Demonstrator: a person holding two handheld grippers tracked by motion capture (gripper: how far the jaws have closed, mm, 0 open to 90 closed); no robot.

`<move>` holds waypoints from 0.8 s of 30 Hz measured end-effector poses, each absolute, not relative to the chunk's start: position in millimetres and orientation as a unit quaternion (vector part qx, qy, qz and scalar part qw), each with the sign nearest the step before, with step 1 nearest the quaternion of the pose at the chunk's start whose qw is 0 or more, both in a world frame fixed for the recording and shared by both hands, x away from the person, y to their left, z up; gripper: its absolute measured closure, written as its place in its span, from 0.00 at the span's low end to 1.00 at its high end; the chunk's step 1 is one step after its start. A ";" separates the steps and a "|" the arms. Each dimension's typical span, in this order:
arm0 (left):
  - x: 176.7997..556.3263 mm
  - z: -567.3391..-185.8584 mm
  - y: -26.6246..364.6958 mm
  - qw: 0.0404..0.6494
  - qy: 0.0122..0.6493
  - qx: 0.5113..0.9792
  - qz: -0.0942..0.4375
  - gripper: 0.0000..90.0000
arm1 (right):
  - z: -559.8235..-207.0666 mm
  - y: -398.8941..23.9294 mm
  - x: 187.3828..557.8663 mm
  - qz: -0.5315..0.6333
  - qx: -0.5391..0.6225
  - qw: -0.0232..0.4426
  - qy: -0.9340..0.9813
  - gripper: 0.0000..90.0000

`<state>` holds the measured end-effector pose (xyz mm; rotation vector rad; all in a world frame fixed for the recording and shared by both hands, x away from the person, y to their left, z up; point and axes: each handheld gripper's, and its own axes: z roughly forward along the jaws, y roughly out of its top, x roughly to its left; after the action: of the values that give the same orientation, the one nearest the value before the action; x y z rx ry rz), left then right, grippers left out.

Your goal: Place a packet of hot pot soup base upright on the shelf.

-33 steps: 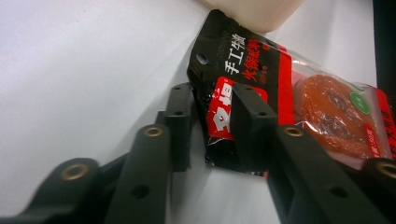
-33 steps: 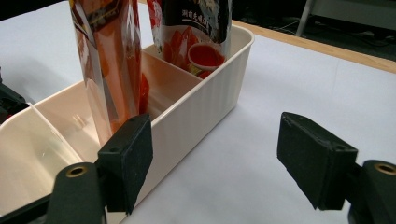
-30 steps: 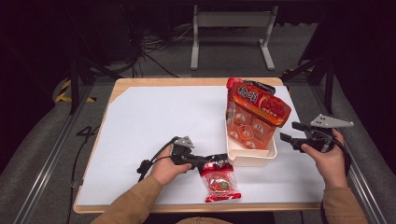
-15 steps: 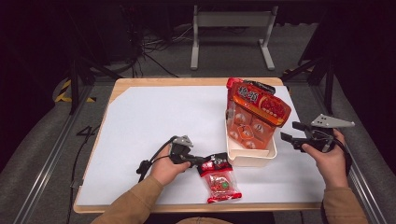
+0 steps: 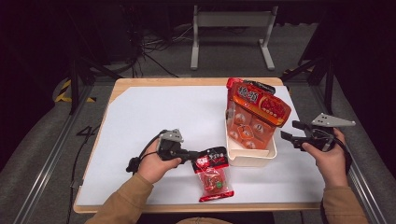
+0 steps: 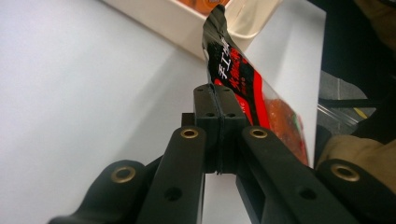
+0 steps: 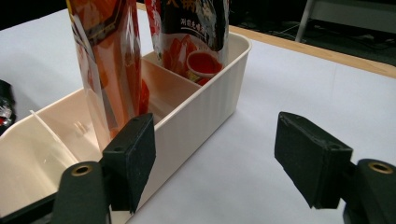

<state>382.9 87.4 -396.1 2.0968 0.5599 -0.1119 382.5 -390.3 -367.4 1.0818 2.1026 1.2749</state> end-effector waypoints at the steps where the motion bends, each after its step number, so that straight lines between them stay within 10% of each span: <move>1: 382.6 -393.8 88.8 0.468 0.226 0.853 -0.044 1.00 | -367.3 -390.4 382.5 0.462 0.392 0.226 0.762 0.33; 24: 364.4 -339.1 112.8 0.508 0.167 0.844 0.030 1.00 | -369.7 -392.0 383.4 0.463 0.397 0.222 0.761 0.33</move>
<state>364.4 112.8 -339.1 2.0341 0.4031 0.0713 383.4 -392.0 -369.7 1.0969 2.1018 1.2782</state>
